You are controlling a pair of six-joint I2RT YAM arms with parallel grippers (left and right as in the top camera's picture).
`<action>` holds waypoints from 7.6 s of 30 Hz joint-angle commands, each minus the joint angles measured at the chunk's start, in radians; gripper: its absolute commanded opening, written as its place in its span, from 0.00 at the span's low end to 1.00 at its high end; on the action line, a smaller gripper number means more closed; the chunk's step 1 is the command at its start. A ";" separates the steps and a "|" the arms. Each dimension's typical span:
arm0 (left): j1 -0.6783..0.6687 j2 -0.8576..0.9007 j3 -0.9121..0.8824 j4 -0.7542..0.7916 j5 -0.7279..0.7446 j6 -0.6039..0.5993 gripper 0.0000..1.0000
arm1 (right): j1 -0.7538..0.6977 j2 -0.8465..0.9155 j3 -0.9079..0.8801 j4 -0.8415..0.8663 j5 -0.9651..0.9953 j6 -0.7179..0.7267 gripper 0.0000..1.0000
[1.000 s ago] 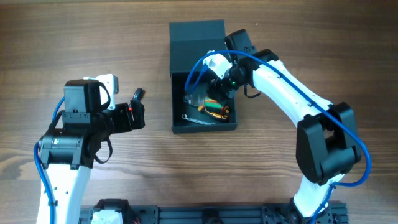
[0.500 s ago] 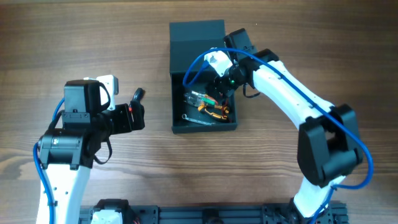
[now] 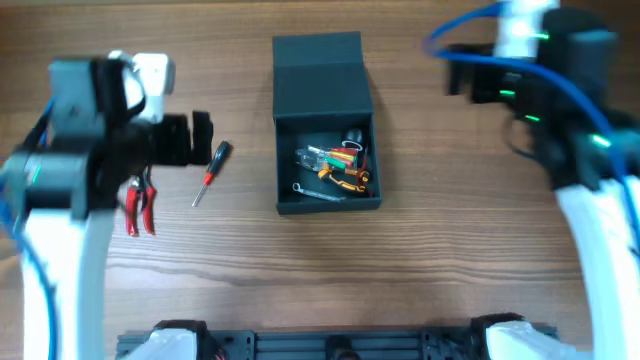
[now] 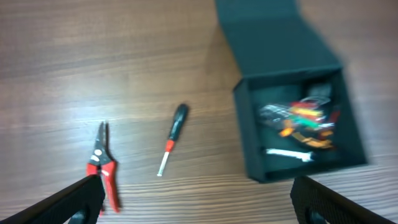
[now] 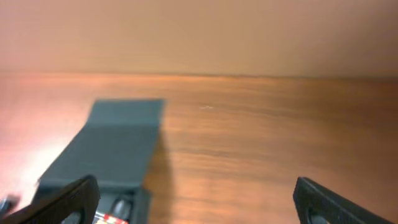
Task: Pack container
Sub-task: 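Withdraw the right gripper and move the left gripper over the screwdriver, then lower the left gripper and grasp the red-black screwdriver handle, then carry the screwdriver right into the green box and release, then move the left gripper back over the red-handled cutters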
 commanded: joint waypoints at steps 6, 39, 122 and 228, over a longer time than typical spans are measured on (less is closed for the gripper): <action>0.004 0.396 -0.009 0.069 -0.069 0.135 1.00 | -0.226 0.032 -0.016 -0.164 0.040 0.192 1.00; 0.026 0.706 -0.311 0.430 -0.076 0.314 1.00 | -0.303 0.146 -0.064 -0.229 0.051 0.220 1.00; -0.542 0.611 0.108 0.171 0.071 0.798 0.04 | -0.303 0.146 -0.064 -0.229 0.050 0.185 1.00; 0.323 0.241 -0.691 0.509 -0.142 0.005 1.00 | -0.303 0.146 -0.064 -0.238 0.043 0.163 1.00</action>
